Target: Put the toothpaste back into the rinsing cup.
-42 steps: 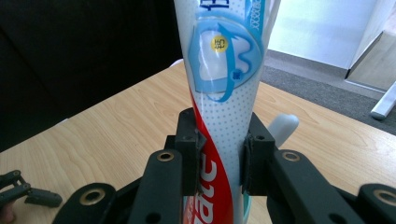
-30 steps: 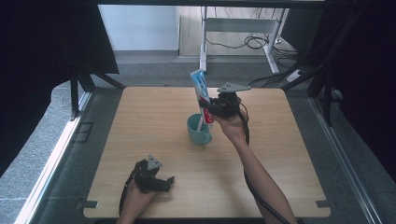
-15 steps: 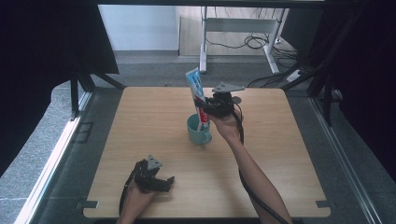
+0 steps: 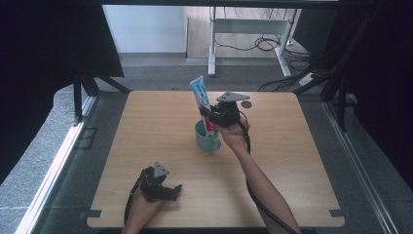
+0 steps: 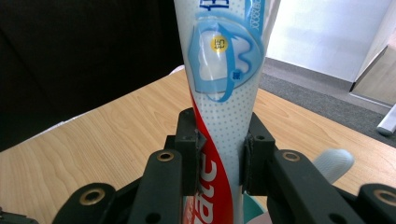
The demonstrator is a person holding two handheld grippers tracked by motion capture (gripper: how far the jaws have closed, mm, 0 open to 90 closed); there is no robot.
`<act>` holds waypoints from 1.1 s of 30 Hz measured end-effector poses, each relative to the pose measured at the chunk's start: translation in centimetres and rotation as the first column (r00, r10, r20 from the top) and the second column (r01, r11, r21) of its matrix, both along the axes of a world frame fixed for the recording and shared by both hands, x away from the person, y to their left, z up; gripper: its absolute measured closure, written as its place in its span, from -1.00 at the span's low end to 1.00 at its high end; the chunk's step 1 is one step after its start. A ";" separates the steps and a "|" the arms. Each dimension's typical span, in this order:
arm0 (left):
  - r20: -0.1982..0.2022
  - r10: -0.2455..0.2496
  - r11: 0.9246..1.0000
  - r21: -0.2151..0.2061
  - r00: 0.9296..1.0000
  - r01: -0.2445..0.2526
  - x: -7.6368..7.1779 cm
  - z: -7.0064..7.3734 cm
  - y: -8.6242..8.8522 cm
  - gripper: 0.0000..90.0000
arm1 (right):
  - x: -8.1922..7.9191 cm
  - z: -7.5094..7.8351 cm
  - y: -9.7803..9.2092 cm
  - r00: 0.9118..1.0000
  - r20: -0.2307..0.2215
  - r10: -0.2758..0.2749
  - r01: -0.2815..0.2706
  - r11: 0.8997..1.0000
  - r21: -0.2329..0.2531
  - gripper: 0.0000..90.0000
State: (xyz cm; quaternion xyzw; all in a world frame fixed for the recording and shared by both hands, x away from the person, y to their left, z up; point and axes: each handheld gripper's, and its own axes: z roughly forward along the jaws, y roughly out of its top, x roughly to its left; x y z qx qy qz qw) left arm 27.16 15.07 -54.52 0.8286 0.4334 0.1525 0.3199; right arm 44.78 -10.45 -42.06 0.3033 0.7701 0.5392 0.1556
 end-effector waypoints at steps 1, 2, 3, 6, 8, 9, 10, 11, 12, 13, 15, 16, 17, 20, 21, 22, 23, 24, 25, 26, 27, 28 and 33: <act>-0.001 -0.001 1.000 -0.001 1.000 0.001 0.0 0.0 0.0 -1.00 | 0.0 -0.2 0.0 1.000 0.000 0.001 -0.001 1.000 -0.001 0.62; 0.001 -0.003 1.000 0.002 1.000 0.003 0.0 0.0 0.0 -1.00 | 0.0 -0.4 0.1 1.000 -0.001 0.002 -0.002 1.000 0.000 0.62; 0.000 -0.003 1.000 0.000 1.000 0.003 0.0 0.0 0.0 -1.00 | 0.0 -0.6 0.1 1.000 -0.001 0.002 -0.002 1.000 -0.001 0.61; 0.001 -0.005 1.000 0.002 1.000 0.005 0.0 0.0 0.0 -1.00 | 0.0 -1.2 0.2 1.000 -0.010 0.002 -0.002 1.000 -0.006 0.62; 0.001 -0.005 1.000 0.002 1.000 0.005 0.0 0.0 0.0 -1.00 | 0.0 -1.6 0.2 1.000 -0.012 0.005 -0.005 1.000 -0.009 0.61; 0.001 -0.005 1.000 0.002 1.000 0.005 0.0 0.0 0.0 -1.00 | 0.0 -2.0 0.2 1.000 -0.015 0.006 -0.006 1.000 -0.013 0.61; 0.002 -0.005 1.000 0.003 1.000 0.005 0.0 0.0 0.0 -1.00 | 0.0 -2.2 0.2 1.000 -0.018 0.005 -0.005 1.000 -0.015 0.61; 0.002 -0.005 1.000 0.003 1.000 0.005 0.0 0.0 0.0 -1.00 | 0.0 -2.4 0.2 1.000 -0.019 0.005 -0.005 1.000 -0.017 0.61; 0.002 -0.005 1.000 0.003 1.000 0.005 0.0 0.0 0.0 -1.00 | 0.0 -2.6 0.2 1.000 -0.022 0.005 -0.005 1.000 -0.018 0.61; 0.001 -0.006 1.000 0.003 1.000 0.006 0.0 0.0 0.0 -1.00 | 0.0 -2.6 0.2 1.000 -0.022 0.005 -0.005 1.000 -0.018 0.61; 0.002 -0.005 1.000 0.003 1.000 0.005 0.0 0.0 0.0 -1.00 | 0.0 -3.0 0.2 1.000 -0.025 0.005 -0.005 1.000 -0.022 0.61; 0.001 -0.005 1.000 0.002 1.000 0.005 0.0 0.0 0.0 -1.00 | -0.1 -3.3 0.1 1.000 -0.027 0.005 -0.006 1.000 -0.023 0.61; 0.001 -0.005 1.000 0.002 1.000 0.005 0.0 0.0 0.0 -1.00 | -0.1 -3.3 0.1 1.000 -0.027 0.005 -0.006 1.000 -0.023 0.61; 0.002 -0.004 1.000 0.003 1.000 0.004 0.0 0.0 0.0 -1.00 | -0.2 -3.8 0.2 1.000 -0.029 0.009 -0.010 1.000 -0.024 0.61; 0.001 -0.005 1.000 0.003 1.000 0.005 0.0 0.0 0.0 -1.00 | -0.2 -4.0 0.2 1.000 -0.029 0.010 -0.011 1.000 -0.023 0.61; 0.002 -0.004 1.000 0.003 1.000 0.004 0.0 0.0 0.0 -1.00 | -0.2 -4.2 0.3 1.000 -0.029 0.011 -0.012 1.000 -0.023 0.61; 0.002 -0.004 1.000 0.003 1.000 0.004 0.0 0.0 0.0 -1.00 | -0.3 -4.3 0.3 0.999 -0.031 0.013 -0.014 1.000 -0.025 0.61; 0.002 -0.004 1.000 0.003 1.000 0.004 0.0 0.0 0.0 -1.00 | -0.3 -4.6 0.4 0.999 -0.033 0.015 -0.016 0.999 -0.029 0.61; 0.002 -0.004 1.000 0.003 1.000 0.004 0.0 0.0 0.0 -1.00 | -0.3 -4.6 0.4 0.999 -0.033 0.015 -0.016 0.999 -0.029 0.61; 0.002 -0.005 1.000 0.003 1.000 0.005 0.0 0.0 0.0 -1.00 | -0.4 -4.7 0.4 0.999 -0.034 0.016 -0.017 0.999 -0.031 0.61; 0.002 -0.004 1.000 0.003 1.000 0.004 0.0 0.0 0.0 -1.00 | -0.4 -4.8 0.5 0.999 -0.034 0.020 -0.021 0.999 -0.031 0.61; 0.002 -0.004 1.000 0.003 1.000 0.004 0.0 0.0 0.0 -1.00 | -0.4 -4.9 0.5 0.999 -0.035 0.020 -0.021 0.999 -0.033 0.60; 0.002 -0.004 1.000 0.003 1.000 0.004 0.0 0.0 0.0 -1.00 | -0.5 -5.1 0.6 0.999 -0.037 0.026 -0.027 0.999 -0.032 0.60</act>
